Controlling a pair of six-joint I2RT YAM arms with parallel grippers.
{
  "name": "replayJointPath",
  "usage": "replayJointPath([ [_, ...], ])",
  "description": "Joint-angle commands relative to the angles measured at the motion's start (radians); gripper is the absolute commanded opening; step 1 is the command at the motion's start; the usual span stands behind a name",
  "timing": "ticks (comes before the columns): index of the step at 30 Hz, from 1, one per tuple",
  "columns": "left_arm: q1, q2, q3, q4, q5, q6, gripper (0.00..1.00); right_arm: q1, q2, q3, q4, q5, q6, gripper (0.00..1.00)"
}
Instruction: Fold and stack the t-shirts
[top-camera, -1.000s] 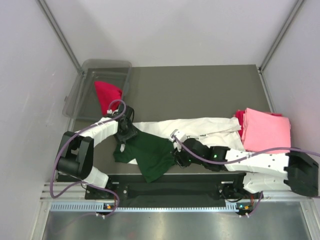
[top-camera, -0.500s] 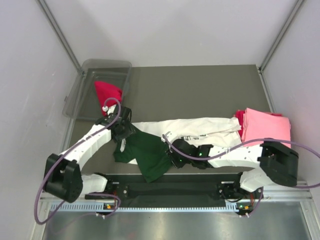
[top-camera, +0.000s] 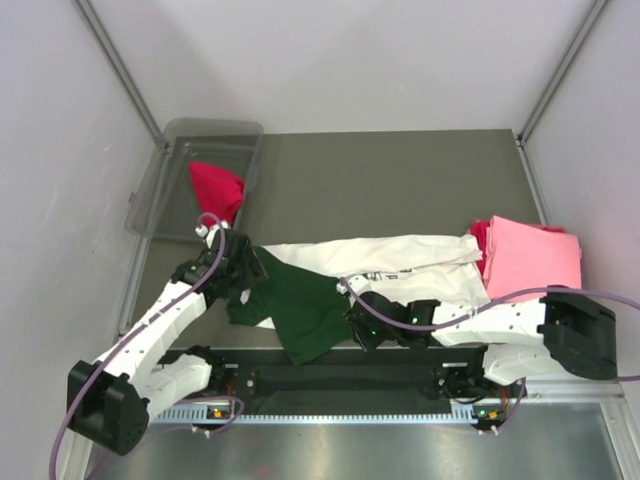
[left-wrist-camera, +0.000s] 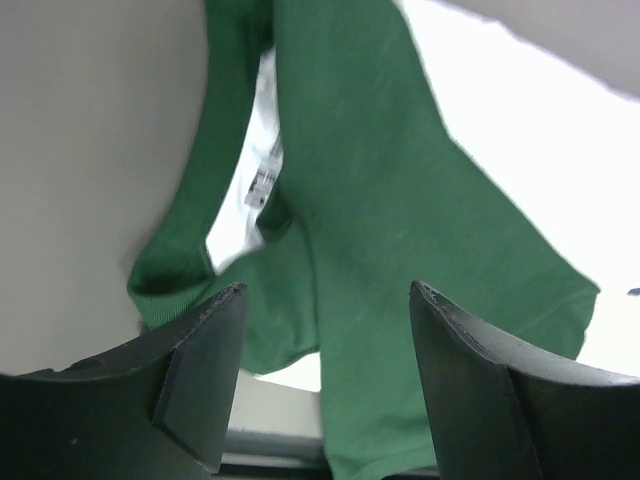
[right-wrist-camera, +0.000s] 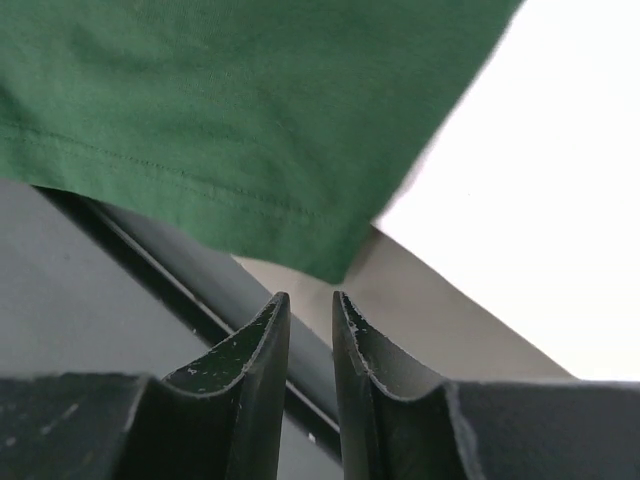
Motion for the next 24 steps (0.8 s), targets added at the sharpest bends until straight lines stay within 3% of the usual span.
replayJointPath([
  [1,-0.021,-0.043,-0.056,0.021,0.038,-0.034,0.71,0.016,-0.087,-0.002,-0.064,0.043,0.036,0.25],
  [6,-0.062,-0.135,-0.179,0.089,0.083,-0.131,0.75,0.014,-0.151,-0.013,-0.085,0.077,0.052,0.29],
  [14,-0.197,-0.278,-0.254,0.11,0.052,-0.29,0.76,-0.013,-0.202,0.017,-0.238,0.299,0.176,0.34],
  [24,-0.355,-0.243,-0.3,0.173,-0.05,-0.485,0.76,-0.28,-0.263,-0.056,-0.234,0.225,0.202,0.33],
])
